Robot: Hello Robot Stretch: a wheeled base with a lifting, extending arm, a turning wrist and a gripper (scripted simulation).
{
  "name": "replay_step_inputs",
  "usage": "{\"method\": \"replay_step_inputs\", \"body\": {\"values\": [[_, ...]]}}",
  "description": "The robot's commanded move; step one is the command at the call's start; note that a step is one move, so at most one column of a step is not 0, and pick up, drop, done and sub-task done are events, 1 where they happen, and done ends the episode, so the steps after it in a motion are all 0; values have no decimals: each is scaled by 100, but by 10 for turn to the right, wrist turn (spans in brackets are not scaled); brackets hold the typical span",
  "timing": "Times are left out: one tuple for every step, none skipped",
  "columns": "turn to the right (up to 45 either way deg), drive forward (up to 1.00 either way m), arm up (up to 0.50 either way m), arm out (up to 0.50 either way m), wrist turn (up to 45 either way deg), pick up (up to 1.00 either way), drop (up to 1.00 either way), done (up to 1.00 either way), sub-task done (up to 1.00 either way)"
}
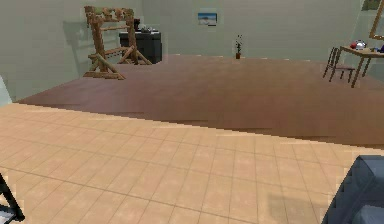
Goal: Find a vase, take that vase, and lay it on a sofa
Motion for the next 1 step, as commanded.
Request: {"method": "replay_step_inputs", "body": {"values": [[0,0,0,0,150,0,0,0,0]]}}
